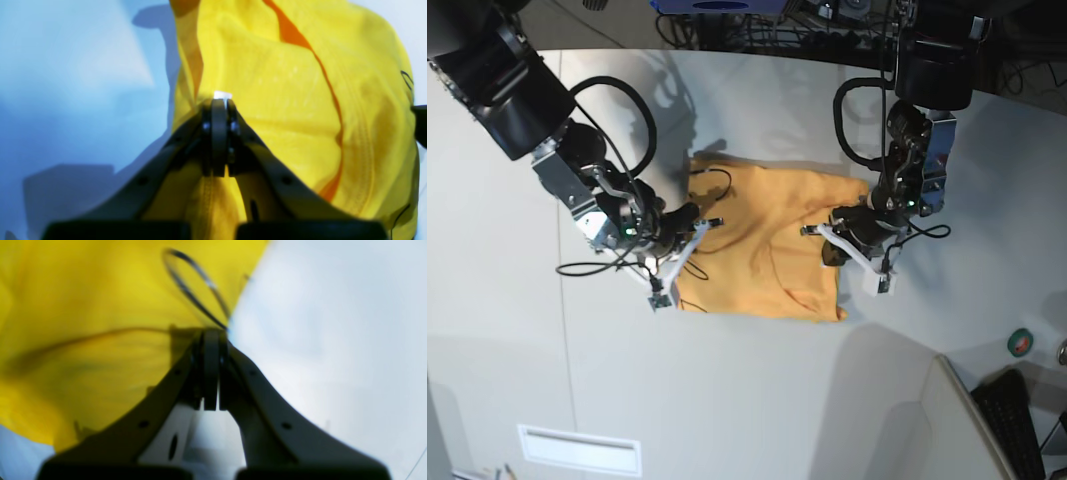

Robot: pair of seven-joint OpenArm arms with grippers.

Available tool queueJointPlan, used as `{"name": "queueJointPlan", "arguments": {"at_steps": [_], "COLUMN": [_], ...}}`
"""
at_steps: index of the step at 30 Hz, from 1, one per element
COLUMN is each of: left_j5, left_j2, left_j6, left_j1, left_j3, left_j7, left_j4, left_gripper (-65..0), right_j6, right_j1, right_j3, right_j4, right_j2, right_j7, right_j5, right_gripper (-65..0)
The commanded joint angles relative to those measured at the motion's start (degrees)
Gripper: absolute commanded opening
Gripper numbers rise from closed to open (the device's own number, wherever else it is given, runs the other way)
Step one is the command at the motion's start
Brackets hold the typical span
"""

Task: Layout the t-shirt on the table in an organized manner, then fold the t-shirt properly
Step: 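Pinch the bundle's side edges with both grippers and tuck them in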

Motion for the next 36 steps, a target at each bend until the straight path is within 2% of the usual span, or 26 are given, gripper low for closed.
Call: {"name": "queueJointPlan", "arguments": {"at_steps": [1, 7, 11, 14, 16, 18, 20, 22, 24, 27, 30, 33, 35, 36], "left_j5": [-0.61, -0.70, -0.70, -0.70, -0.70, -0.70, -0.70, -0.70, -0.70, -0.70, -0.70, -0.70, -0.61, -0.43], "left_j2": [-0.45, -0.28, -0.37, -0.19, 0.16, 1.22, 1.74, 1.83, 1.83, 1.74, 1.74, 1.48, 1.22, 1.13], "left_j6": [-0.36, -0.36, -0.36, -0.45, -0.45, -0.45, -0.45, -0.54, -0.54, -0.54, -0.54, -0.54, -0.54, -0.54], "left_j1": [-1.06, 1.92, 3.95, 2.80, 1.40, 1.40, 1.31, 0.78, -1.42, -4.49, -5.55, -5.81, -6.60, -6.87], "left_j3": [-0.36, -5.81, -8.01, -11.26, -13.02, -14.51, -15.92, -16.01, -14.25, -11.26, -8.89, -5.63, -2.56, -0.89], "left_j7": [-1.10, -0.75, 0.40, 12.00, 16.75, 16.75, 16.66, 16.66, 16.66, 15.43, 10.59, 9.45, 9.45, 9.45], "left_j4": [1.22, 9.48, 14.67, 15.28, 15.19, 14.84, 14.32, 12.12, 8.43, 1.22, -3.18, -5.46, -6.70, -7.31], "left_gripper": [-65.0, -65.0, -65.0, -65.0, -65.0, -43.4, -26.3, -16.5, -10.0, -6.7, -6.9, -7.2, -9.2, -13.7], "right_j6": [-0.21, -0.30, -0.30, 0.05, 0.05, 0.14, 0.14, 0.14, 0.14, 0.14, 0.14, 0.14, 0.14, 0.14], "right_j1": [0.81, -3.68, -5.17, -5.52, -5.52, -5.79, -6.05, -6.31, -6.31, -6.31, -6.40, -6.84, -7.02, -7.11], "right_j3": [1.22, 2.18, 6.14, 8.60, 8.69, 8.60, 8.51, 8.51, 8.51, 8.51, 8.51, 8.51, 8.51, 8.51], "right_j4": [2.38, 15.13, 18.47, 18.20, 17.94, 17.94, 17.94, 17.94, 17.94, 17.94, 17.94, 17.94, 18.03, 18.03], "right_j2": [-0.07, 2.22, 3.45, 3.80, 3.89, 4.33, 4.24, 4.24, 4.33, 4.33, 4.33, 4.51, 4.51, 4.51], "right_j7": [1.18, 0.21, -2.25, -2.34, -2.34, -2.34, -2.34, -2.34, -2.34, -2.34, -2.43, -2.43, -2.43, -2.43], "right_j5": [-0.32, -0.32, -0.32, -0.32, -0.32, -0.32, -0.32, -0.32, -0.32, -0.32, -0.32, -0.32, -0.32, -0.32], "right_gripper": [-65.0, -65.0, -65.0, -65.0, -65.0, -65.0, -65.0, -65.0, -65.0, -65.0, -65.0, -65.0, -65.0, -65.0]}}
